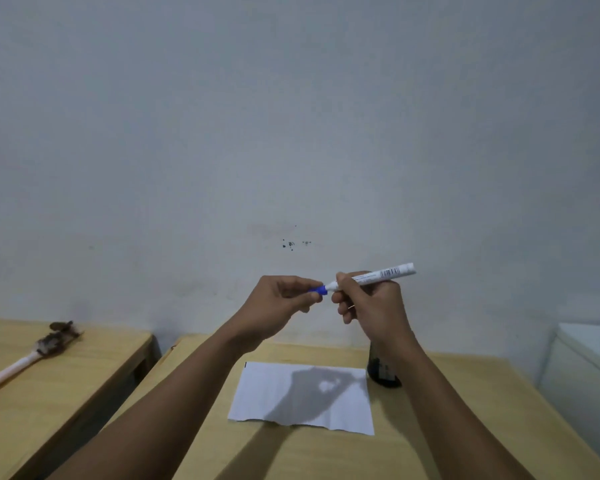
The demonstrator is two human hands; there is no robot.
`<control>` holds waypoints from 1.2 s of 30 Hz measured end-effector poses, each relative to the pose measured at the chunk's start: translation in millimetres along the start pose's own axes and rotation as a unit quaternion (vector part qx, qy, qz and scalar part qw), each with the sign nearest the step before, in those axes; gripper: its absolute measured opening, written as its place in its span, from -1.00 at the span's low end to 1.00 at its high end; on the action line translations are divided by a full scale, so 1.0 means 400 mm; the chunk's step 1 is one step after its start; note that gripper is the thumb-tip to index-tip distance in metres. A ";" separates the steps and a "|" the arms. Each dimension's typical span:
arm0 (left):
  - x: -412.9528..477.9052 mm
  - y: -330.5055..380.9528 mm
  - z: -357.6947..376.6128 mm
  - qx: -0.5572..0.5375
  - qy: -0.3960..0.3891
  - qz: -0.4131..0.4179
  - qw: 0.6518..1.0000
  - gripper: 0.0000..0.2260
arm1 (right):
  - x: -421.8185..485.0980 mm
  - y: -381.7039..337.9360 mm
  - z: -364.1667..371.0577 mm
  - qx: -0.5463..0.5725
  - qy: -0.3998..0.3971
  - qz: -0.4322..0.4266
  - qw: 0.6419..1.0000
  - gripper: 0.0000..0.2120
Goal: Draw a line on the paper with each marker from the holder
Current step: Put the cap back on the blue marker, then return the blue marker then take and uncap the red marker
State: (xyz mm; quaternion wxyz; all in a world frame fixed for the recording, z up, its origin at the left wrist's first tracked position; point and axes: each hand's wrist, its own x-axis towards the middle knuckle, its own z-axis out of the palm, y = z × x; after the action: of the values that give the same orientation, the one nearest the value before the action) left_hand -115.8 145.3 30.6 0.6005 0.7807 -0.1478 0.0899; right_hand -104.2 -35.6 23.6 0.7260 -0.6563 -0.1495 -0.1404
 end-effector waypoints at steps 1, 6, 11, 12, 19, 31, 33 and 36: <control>-0.003 0.015 0.011 -0.003 -0.004 0.009 1.000 -0.82 | -0.007 -0.015 -0.009 -0.004 -0.008 -0.002 1.000 -0.81; 0.003 0.065 0.087 0.068 0.036 0.100 0.992 -0.86 | -0.025 -0.084 -0.065 -0.027 0.013 0.020 0.999 -0.73; 0.049 0.095 0.174 0.127 0.109 0.139 0.976 -0.84 | 0.005 -0.105 -0.146 -0.173 0.118 0.018 0.978 -0.60; 0.065 0.101 0.187 0.142 0.106 0.136 0.975 -0.83 | 0.012 -0.094 -0.169 -0.252 0.164 -0.029 0.953 -0.65; 0.169 0.105 0.275 0.192 0.037 0.164 0.967 -0.74 | 0.078 0.009 -0.275 -0.465 0.076 -0.155 0.868 -0.80; 0.343 -0.157 0.419 0.179 -0.020 -0.106 0.978 -0.74 | 0.172 0.201 -0.348 -0.345 0.035 0.018 0.938 -0.46; 0.354 -0.178 0.441 0.165 -0.024 -0.118 0.979 -0.85 | 0.175 0.234 -0.356 -0.361 0.020 0.033 0.932 -0.51; 0.368 -0.211 0.460 0.133 -0.009 -0.123 0.983 -0.87 | 0.174 0.272 -0.368 -0.391 0.006 0.048 0.919 -0.64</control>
State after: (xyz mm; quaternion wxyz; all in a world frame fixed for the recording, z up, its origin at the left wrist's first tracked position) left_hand 44.4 -30.1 -47.9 0.4967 0.8664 -0.0429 0.0276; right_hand 8.1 -172.0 -61.6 0.4179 -0.8937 -0.0468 -0.1561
